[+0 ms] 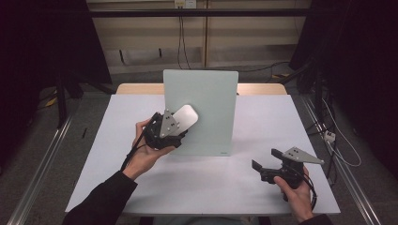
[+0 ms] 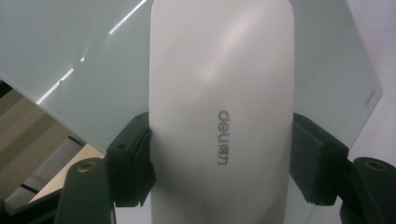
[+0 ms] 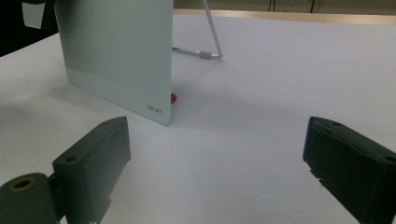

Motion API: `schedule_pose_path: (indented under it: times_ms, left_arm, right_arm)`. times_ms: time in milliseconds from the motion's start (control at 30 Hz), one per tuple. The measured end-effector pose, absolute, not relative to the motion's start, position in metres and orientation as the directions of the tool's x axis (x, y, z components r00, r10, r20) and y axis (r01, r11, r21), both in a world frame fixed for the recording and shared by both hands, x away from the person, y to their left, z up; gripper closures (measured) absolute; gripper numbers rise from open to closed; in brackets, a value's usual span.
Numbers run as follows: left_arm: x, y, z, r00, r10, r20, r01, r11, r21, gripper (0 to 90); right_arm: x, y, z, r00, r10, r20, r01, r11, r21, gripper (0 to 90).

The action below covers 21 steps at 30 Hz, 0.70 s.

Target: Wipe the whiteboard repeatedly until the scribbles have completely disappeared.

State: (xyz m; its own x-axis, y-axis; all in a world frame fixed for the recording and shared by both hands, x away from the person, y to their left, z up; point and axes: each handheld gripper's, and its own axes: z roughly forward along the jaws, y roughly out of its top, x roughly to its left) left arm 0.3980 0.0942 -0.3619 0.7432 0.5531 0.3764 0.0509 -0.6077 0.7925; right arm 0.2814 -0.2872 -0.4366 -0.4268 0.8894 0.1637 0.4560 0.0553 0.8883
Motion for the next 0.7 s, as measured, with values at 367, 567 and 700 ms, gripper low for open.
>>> schedule_pose_path:
  times_ms: [367,567,700]
  left_arm:
    - [0.421,0.108,-0.313,0.663,0.63,0.405,0.019,-0.555,0.832,31.1]
    - [0.423,0.112,-0.313,0.632,0.657,0.412,0.014,-0.541,0.841,31.1]
    - [0.416,0.11,-0.325,0.647,0.634,0.424,0.021,-0.571,0.821,31.2]
  right_arm:
    - [0.281,-0.288,-0.437,-0.428,0.889,0.165,0.455,0.054,0.889,7.2]
    - [0.281,-0.287,-0.437,-0.431,0.887,0.163,0.454,0.057,0.889,7.2]
    - [0.281,-0.288,-0.436,-0.429,0.888,0.166,0.456,0.054,0.888,7.2]
